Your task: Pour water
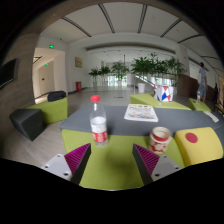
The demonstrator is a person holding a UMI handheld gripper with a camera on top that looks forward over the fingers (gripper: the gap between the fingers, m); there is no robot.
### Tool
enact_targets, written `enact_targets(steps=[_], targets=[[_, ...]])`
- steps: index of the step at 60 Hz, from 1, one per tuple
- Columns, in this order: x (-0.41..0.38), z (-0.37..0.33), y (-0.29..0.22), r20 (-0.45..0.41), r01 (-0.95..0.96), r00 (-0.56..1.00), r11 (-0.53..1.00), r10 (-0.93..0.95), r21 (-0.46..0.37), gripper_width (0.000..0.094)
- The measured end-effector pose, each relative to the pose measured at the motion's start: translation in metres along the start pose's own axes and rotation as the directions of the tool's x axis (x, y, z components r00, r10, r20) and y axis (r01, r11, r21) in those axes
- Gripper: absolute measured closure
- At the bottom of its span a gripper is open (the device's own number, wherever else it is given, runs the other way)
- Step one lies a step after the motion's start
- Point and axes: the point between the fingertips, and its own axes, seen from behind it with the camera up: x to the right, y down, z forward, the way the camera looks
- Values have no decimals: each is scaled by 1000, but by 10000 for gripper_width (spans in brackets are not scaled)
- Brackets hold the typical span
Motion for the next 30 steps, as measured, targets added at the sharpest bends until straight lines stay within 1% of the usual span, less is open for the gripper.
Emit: enact_targets(steps=[6, 11, 14, 20, 23, 24, 26, 27, 28, 29, 30], targets=[[-37, 55, -8, 8, -2, 1000, 1000, 1, 23, 74], [-49, 105, -11, 0, -2, 1000, 999, 2, 36, 78], [-57, 127, -15, -22, 6, 1000, 999, -5, 50, 75], [-47, 175, -21, -68, 19, 998, 997, -14, 70, 75], [-46, 192, -25, -79, 22, 997, 997, -16, 79, 91], [-46, 196, -27, -82, 26, 996, 996, -19, 83, 106], [-47, 205, -31, -83, 34, 996, 995, -26, 93, 166], [-47, 208, -32, -82, 38, 996, 994, -30, 100, 174], [-47, 210, -34, -83, 42, 996, 993, -33, 106, 218], [-47, 213, -34, -84, 44, 996, 993, -35, 109, 318], [-46, 214, -34, -87, 45, 996, 993, -35, 108, 361]])
